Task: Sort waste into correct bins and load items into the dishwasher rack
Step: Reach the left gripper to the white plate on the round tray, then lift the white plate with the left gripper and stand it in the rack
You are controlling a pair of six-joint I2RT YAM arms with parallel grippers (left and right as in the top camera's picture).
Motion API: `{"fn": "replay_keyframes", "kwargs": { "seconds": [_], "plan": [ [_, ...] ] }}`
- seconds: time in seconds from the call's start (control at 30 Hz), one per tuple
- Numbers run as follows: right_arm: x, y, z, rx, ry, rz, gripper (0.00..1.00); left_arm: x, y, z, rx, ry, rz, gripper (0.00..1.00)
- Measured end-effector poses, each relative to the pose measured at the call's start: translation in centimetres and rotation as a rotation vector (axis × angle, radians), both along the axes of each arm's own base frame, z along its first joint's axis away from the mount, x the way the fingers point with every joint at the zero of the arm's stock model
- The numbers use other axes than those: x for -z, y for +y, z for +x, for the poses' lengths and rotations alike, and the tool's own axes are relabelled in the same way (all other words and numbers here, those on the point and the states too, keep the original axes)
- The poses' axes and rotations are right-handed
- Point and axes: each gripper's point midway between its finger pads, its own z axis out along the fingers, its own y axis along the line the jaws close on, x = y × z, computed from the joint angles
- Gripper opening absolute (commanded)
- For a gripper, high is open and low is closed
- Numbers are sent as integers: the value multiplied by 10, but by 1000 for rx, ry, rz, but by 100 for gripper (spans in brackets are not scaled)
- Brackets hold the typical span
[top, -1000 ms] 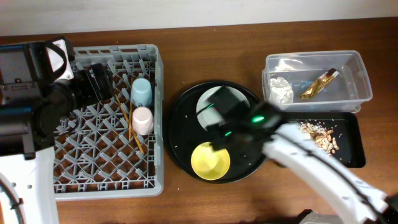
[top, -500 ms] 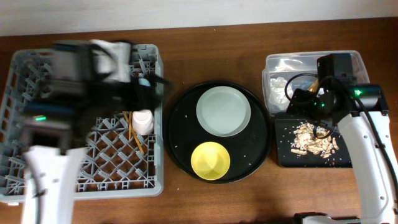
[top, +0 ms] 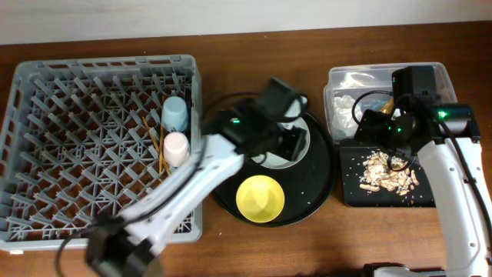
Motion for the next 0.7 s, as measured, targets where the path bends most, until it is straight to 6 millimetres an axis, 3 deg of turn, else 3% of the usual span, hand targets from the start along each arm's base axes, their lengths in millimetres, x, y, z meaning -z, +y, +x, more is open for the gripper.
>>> {"fn": "replay_keyframes", "kwargs": {
  "seconds": [0.1, 0.27, 0.43, 0.67, 0.7],
  "plan": [
    [0, 0, 0, 0, -2, 0, 99, 38, -18, 12, 4, 12, 29, 57],
    [0, 0, 0, 0, -1, 0, 99, 70, -38, 27, 37, -15, 29, 58],
    [0, 0, 0, -1, -2, 0, 99, 128, -62, 22, 111, 7, 74, 57],
    [0, 0, 0, 0, -1, 0, 99, 168, -58, 37, 72, -17, 146, 57],
    [0, 0, 0, 0, -1, 0, 99, 169, -57, 38, 68, -19, 153, 52]
  ]
}}
